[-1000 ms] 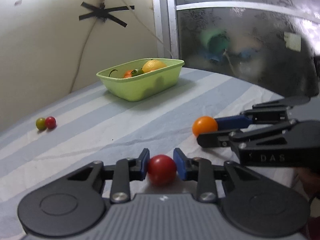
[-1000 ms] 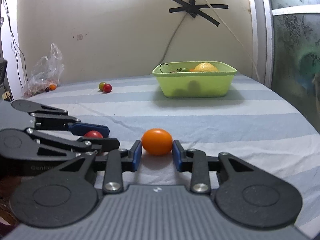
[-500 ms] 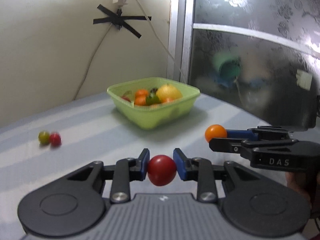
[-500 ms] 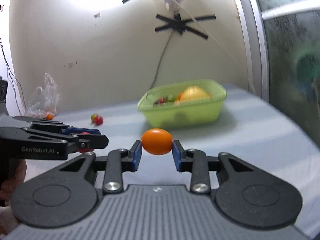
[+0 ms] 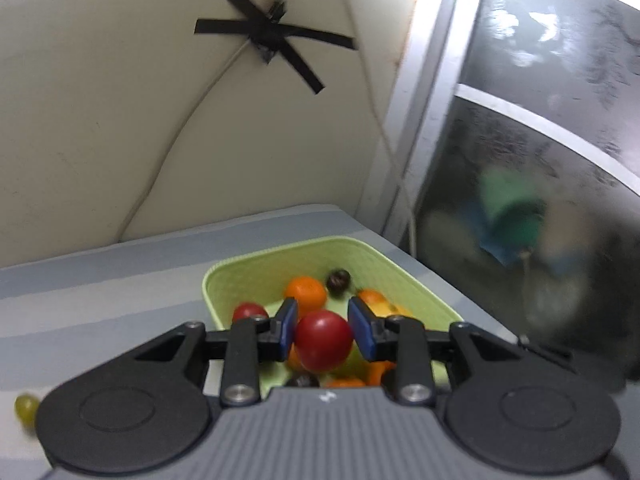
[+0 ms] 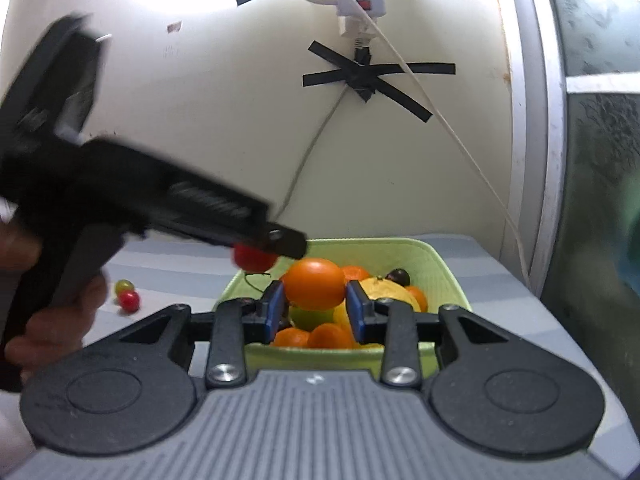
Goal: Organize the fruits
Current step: 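Lower the orange and red tomatoes into the basket and open both tools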
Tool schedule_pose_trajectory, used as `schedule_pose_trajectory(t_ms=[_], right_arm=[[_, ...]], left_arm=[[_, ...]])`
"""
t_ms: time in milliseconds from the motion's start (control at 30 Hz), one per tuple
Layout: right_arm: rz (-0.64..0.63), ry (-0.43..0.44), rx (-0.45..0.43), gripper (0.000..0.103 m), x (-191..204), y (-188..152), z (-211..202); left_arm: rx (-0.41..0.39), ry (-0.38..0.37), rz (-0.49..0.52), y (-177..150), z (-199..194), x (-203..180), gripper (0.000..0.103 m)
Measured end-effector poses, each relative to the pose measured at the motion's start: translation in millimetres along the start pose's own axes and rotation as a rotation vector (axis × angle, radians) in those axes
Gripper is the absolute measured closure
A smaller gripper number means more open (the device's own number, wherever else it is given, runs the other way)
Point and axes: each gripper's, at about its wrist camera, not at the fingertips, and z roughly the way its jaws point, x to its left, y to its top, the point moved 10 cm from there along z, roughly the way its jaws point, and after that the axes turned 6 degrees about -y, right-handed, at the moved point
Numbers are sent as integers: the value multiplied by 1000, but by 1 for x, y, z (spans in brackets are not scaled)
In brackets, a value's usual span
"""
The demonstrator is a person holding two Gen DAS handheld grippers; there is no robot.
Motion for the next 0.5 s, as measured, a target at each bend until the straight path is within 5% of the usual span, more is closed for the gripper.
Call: schedule_pose_trajectory(t_ms=[133, 267, 500], right_arm=[[-13, -25, -36, 50, -4, -1, -1], [49, -20, -54, 49, -14, 0, -7], [160, -18, -125, 49, -30, 8, -29]], left_arm=[[20, 24, -5, 9, 24, 10, 56], [2, 17, -28, 10, 24, 10, 55], [-111, 24, -49, 5, -43, 19, 51]])
